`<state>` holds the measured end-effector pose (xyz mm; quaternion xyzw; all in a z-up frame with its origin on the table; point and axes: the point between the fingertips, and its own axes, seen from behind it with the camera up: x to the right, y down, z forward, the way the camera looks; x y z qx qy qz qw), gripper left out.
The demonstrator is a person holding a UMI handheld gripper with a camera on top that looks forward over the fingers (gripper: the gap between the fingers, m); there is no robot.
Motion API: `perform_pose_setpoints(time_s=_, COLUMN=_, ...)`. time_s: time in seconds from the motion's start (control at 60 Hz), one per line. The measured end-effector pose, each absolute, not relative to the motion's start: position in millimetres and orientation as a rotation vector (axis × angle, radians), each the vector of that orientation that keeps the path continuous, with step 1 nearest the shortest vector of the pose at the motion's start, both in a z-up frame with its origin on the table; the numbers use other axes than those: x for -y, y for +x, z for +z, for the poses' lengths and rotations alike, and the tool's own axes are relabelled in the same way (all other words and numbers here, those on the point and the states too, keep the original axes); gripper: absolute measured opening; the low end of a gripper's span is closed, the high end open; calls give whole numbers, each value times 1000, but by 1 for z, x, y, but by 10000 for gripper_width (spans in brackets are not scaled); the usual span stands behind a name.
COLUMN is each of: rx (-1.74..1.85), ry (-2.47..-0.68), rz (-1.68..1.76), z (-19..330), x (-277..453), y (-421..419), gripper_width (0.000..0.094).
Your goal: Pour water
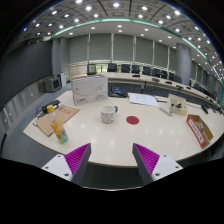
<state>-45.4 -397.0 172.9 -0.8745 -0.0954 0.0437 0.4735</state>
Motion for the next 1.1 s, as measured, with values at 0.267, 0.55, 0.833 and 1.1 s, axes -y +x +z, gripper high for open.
perform_pose_setpoints(time_s=0.267, rx=289, ry=-2149, rz=230, z=116, x=394, y=-223, gripper_width=860)
perform_pose_setpoints(time_s=0.55, rx=228, ry=-2052, rz=207, z=79, x=319, y=-324, gripper_width=863)
perform_pose_setpoints(time_s=0.833, rx=198, ry=-1936, rz=118, z=68, x=264, y=-343, gripper_width=530)
perform_pose_setpoints(time_s=1.1, rx=173, ry=-1910, rz=177, z=87, x=250, y=-354, gripper_width=405)
